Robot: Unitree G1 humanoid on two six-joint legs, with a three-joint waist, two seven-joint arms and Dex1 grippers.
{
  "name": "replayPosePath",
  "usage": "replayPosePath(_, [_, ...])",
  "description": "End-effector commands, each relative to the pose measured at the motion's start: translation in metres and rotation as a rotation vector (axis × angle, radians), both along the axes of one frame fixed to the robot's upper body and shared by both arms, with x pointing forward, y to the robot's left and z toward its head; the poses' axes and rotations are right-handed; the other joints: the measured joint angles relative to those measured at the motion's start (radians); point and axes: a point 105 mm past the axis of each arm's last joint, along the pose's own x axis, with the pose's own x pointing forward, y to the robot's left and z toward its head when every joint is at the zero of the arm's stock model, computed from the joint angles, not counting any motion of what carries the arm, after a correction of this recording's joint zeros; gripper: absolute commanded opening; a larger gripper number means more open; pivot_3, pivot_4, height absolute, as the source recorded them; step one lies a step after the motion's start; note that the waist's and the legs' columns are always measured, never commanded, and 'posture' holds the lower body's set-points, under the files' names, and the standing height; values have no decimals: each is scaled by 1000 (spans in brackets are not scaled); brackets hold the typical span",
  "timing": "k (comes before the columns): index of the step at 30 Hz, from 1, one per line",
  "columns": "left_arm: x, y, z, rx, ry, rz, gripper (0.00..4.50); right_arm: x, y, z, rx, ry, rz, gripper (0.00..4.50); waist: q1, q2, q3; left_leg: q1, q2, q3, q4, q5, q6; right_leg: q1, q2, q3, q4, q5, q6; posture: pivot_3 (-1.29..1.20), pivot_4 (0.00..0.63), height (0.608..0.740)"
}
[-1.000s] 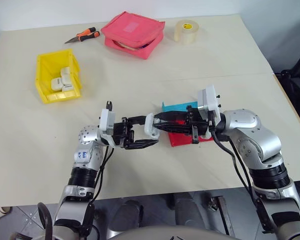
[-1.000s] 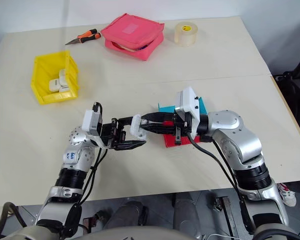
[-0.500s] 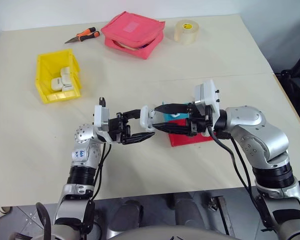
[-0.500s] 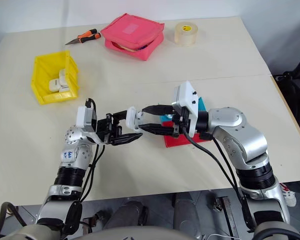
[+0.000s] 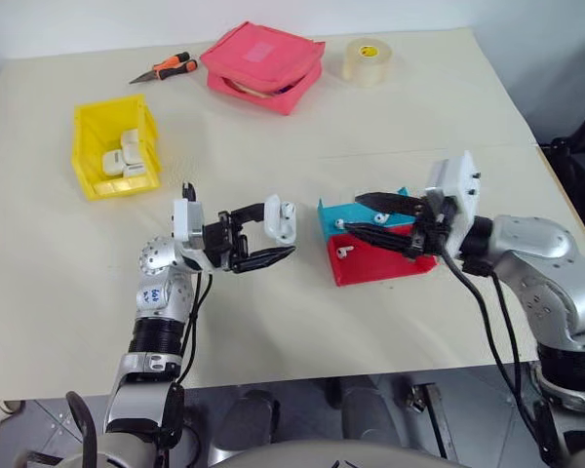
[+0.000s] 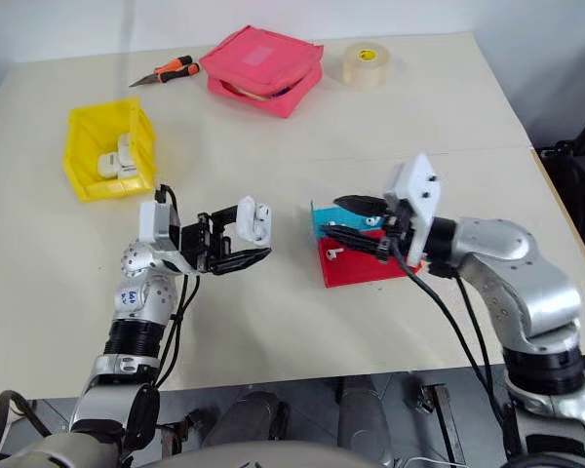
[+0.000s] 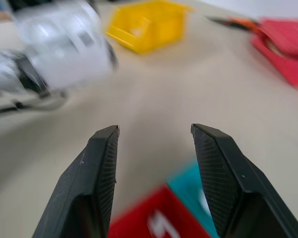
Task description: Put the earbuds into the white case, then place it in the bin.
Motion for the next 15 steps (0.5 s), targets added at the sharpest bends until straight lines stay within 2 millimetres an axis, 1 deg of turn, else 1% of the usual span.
replayPosePath(1, [4, 8, 6, -5, -32, 34, 2767, -19, -27, 2, -33, -10, -103, 2412, 5, 0, 0, 0, 0, 0, 0, 0, 0, 0, 0, 0, 0, 0, 0, 0, 150, 740])
replayPosePath(2, [5, 10, 6, -2, -33, 41, 2767, -25, -35, -2, -45, 10, -135, 2412, 6, 0, 0, 0, 0, 0, 0, 0, 0, 0, 0, 0, 0, 0, 0, 0, 150, 740])
replayPosePath(3, [7, 12, 6, 1, -35, 52, 2767, -32, -47, -6, -52, 33, -187, 2764, 8, 0, 0, 0, 0, 1, 0, 0, 0, 0, 0, 0, 0, 0, 0, 0, 150, 740])
replayPosePath(5, [10, 17, 7, 3, -37, 71, 2767, -44, -67, -10, -73, 62, -270, 3252, 15, 0, 0, 1, 1, 1, 0, 0, 0, 1, 1, 1, 1, 0, 0, 0, 150, 740])
replayPosePath(8, [12, 21, 7, 6, -38, 86, 2767, -63, -87, -16, -111, 99, -344, 4264, 19, 0, 0, 3, 1, 3, 0, 0, 0, 2, 1, 2, 0, 1, 0, 0, 150, 740])
replayPosePath(9, [13, 22, 7, 8, -38, 88, 2767, -69, -91, -18, -124, 110, -358, 4428, 19, 0, 0, 3, 1, 3, 0, 0, 1, 3, 1, 3, 0, 1, 0, 0, 150, 740])
replayPosePath(12, [14, 23, 6, 10, -38, 91, 2767, -75, -96, -19, -143, 118, -372, 4428, 17, -1, -1, 4, 1, 4, 0, -1, 1, 4, 2, 3, 0, 2, 0, 0, 150, 740])
replayPosePath(13, [14, 22, 6, 10, -38, 92, 2767, -74, -96, -18, -146, 110, -373, 4428, 16, -1, -1, 4, 1, 4, 0, -1, 2, 4, 2, 3, 0, 2, 0, 0, 150, 740])
replayPosePath(15, [14, 22, 6, 8, -40, 96, 2767, -64, -91, -11, -148, 72, -363, 4428, 15, -1, -1, 4, 2, 4, -1, -1, 2, 4, 2, 4, 0, 2, 0, 0, 150, 740])
